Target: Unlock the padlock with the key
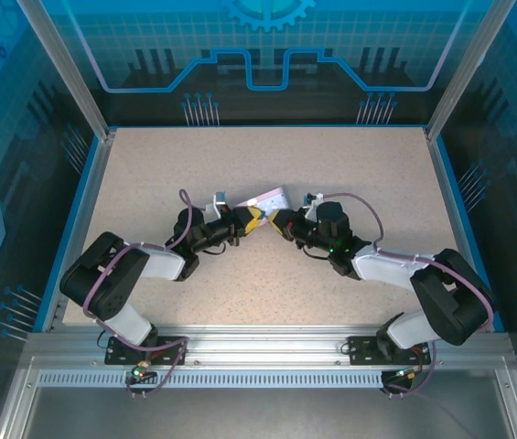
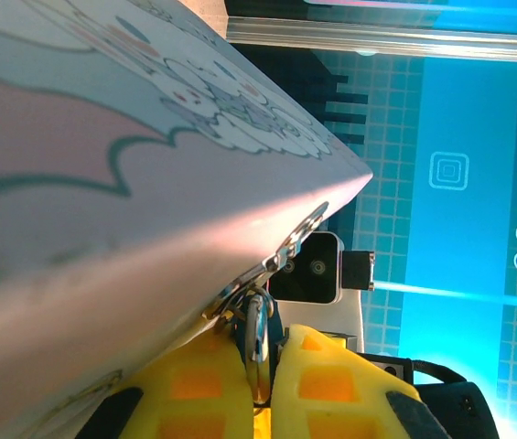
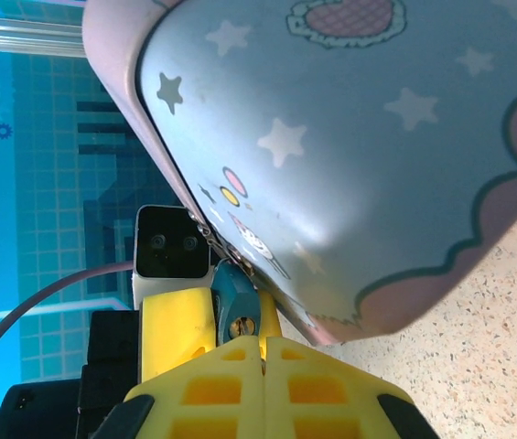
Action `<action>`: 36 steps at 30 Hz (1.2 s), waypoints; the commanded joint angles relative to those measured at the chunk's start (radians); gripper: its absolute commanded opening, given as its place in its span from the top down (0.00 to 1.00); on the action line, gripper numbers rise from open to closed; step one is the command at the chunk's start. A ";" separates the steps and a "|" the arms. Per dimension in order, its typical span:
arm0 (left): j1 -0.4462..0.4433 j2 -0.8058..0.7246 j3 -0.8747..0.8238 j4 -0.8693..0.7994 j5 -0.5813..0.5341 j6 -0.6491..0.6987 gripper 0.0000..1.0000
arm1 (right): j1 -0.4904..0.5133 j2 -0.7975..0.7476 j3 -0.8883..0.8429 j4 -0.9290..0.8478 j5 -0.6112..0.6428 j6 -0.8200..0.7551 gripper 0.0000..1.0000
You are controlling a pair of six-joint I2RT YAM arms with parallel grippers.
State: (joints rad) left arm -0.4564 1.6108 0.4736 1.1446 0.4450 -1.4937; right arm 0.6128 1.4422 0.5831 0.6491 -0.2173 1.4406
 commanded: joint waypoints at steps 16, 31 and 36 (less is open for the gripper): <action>-0.032 -0.064 0.015 0.019 0.033 0.040 1.00 | 0.024 0.137 0.120 0.059 -0.020 0.053 1.00; -0.037 -0.057 -0.002 0.046 0.054 0.029 1.00 | -0.066 0.226 0.156 0.034 -0.144 -0.098 1.00; -0.036 -0.053 -0.006 0.052 0.057 0.029 1.00 | -0.075 0.293 0.219 0.089 -0.270 -0.155 1.00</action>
State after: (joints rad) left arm -0.4477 1.5845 0.4671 1.0786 0.3347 -1.4826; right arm 0.5388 1.6894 0.7528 0.7242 -0.4347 1.3499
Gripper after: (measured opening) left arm 0.073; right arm 0.063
